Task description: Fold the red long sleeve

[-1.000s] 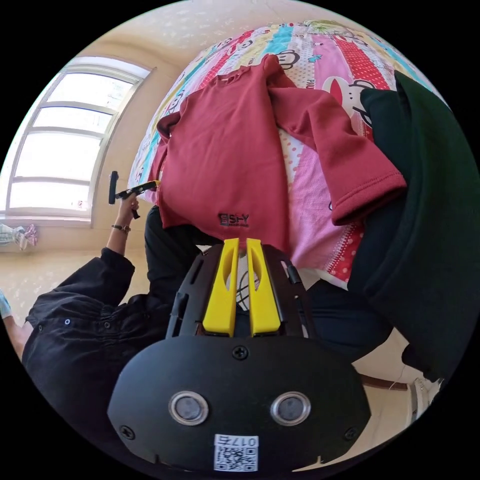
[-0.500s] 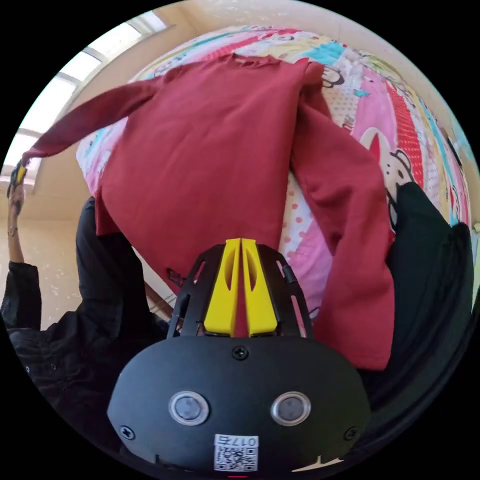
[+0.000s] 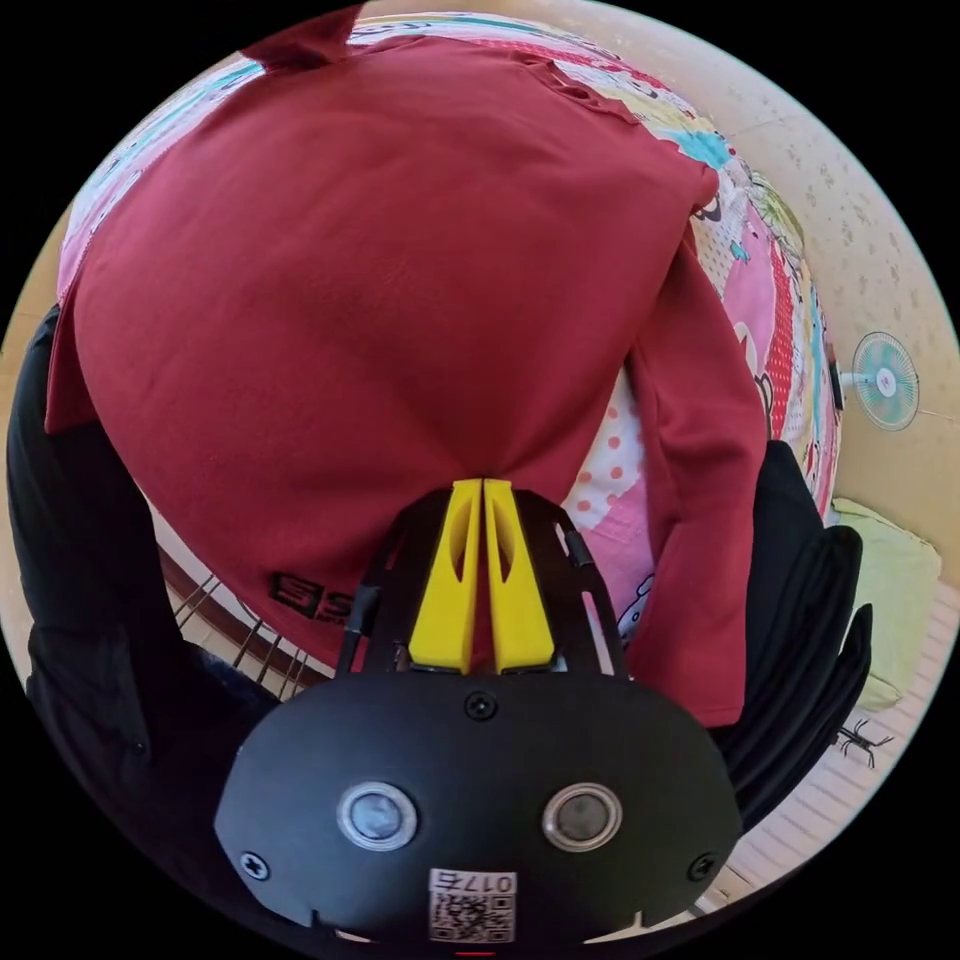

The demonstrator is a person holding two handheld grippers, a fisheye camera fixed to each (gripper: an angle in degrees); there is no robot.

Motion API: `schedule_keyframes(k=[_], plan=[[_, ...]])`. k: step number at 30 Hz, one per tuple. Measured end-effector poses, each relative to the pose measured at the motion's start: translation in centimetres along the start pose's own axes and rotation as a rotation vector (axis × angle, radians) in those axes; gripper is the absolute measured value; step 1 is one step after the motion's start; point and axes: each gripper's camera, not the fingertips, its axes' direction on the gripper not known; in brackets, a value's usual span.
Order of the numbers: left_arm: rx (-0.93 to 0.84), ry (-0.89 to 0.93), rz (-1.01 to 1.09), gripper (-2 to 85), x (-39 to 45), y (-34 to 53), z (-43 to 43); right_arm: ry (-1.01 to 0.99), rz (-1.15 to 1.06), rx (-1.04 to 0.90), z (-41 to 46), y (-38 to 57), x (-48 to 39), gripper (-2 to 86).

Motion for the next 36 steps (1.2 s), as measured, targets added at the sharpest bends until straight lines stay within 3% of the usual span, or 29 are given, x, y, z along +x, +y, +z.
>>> schedule_keyframes(k=[3, 8, 13, 19, 25, 26, 28, 31, 36], plan=[[-0.058, -0.161, 0.046, 6.3, -1.4, -3.6, 8.9, -0.088, 0.033, 0.042, 0.3, 1.0, 1.2, 0.3], [-0.213, -0.195, -0.081, 10.3, -8.2, 0.3, 16.7, -0.282, 0.101, 0.151, 1.4, 3.6, 4.0, 0.4], [-0.207, -0.306, -0.162, 10.8, -14.1, 12.8, 13.9, -0.300, 0.104, 0.229, 2.1, 5.2, 3.7, 0.6], [-0.137, -0.665, -0.319, 12.3, -18.5, 28.1, 6.7, -0.347, 0.171, 0.266, 2.2, 6.4, 3.6, 2.2], [-0.167, -0.488, -0.393, 13.9, -21.5, 32.4, 6.9, -0.653, 0.249, 0.205, 0.4, 9.6, 7.0, 11.2], [-0.242, -0.463, -0.412, 13.8, -22.5, 33.3, 9.5, -0.660, 0.344, 0.264, 0.1, 11.4, 7.2, 11.1], [-0.155, -0.564, -0.379, 13.0, -21.5, 34.5, 11.0, -0.636, 0.407, 0.310, 0.5, 13.3, 6.4, 9.4], [-0.103, -0.728, -0.326, 7.9, -19.9, 35.5, 12.6, -0.515, 0.330, 0.329, 3.0, 14.4, 2.5, 4.5], [-0.119, -0.617, -0.223, 3.4, -17.4, 35.5, 9.8, -0.548, 0.135, 0.257, 0.6, 14.5, 1.1, 2.8]])
